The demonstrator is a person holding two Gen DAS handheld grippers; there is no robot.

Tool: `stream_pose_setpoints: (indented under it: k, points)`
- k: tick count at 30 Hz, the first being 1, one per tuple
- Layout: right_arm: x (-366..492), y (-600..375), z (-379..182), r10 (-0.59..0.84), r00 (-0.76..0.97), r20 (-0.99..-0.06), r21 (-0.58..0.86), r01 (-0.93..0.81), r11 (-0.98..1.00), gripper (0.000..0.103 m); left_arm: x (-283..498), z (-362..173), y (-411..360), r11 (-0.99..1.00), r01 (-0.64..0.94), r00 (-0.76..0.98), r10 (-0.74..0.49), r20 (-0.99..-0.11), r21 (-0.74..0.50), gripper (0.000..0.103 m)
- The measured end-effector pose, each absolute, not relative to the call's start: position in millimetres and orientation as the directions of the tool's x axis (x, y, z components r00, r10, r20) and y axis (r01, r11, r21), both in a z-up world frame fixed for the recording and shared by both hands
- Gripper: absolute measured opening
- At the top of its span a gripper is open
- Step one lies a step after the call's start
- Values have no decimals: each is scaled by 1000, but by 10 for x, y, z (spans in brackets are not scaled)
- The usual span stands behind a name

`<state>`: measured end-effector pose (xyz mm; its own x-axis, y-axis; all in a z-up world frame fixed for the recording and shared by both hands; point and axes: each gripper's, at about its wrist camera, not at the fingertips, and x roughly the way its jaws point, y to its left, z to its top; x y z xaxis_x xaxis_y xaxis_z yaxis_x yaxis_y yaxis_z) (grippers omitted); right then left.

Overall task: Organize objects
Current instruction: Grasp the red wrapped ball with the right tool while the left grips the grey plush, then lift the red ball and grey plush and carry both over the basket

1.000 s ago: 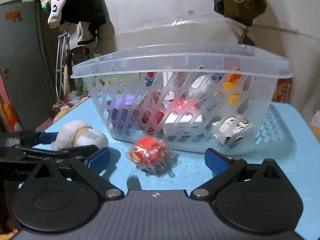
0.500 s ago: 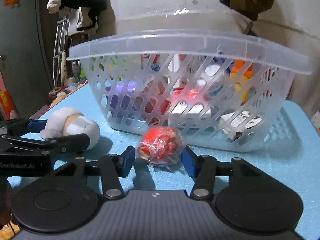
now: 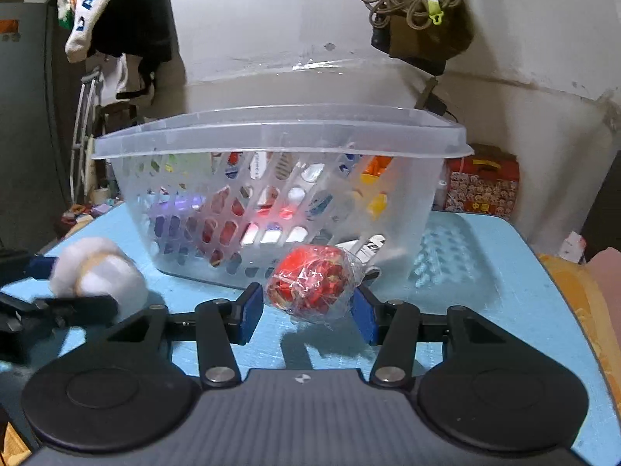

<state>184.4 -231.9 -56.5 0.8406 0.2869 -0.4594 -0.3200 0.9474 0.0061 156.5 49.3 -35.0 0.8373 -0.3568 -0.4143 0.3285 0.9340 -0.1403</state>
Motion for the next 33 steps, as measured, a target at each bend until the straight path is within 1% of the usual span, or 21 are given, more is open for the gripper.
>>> stream_pose_setpoints:
  k: [3,5,7,10,15,20,25,33]
  points:
    - [1795,-2295,-576,306,841,-445,-2,-343,939,53,1562,-354,448,940,325,845,-339,-413,-107,89]
    - [1758,-2309,-574,316,849,-425,2,-348,938,53,1582,-354,491,938,324,843,-346,-413,-124,89]
    - [1765,-2377,-579,344,841,-418,48,-357,933,53,1569,-355,492,935,332,845,-354,-401,-124,89]
    - [1797,-2458,-571,363,839,-406,101,-354,930,54,1544,-358,433,936,339,851,-346,-395,-91,89]
    - [1718,-2435,-552,354,862,-362,73,-353,933,54,1528,-340,440,941,329,865,-335,-373,-82,89]
    - [1748,-2453,-549,361,856,-370,93,-352,931,53,1485,-334,360,939,336,870,-341,-356,-77,89]
    - [1715,-2467,-555,354,868,-350,92,-344,935,53,1463,-345,234,928,367,858,-364,-363,-63,89]
    - [1684,-2498,-522,382,857,-345,99,-372,923,53,1386,-364,296,929,357,863,-367,-349,-94,89]
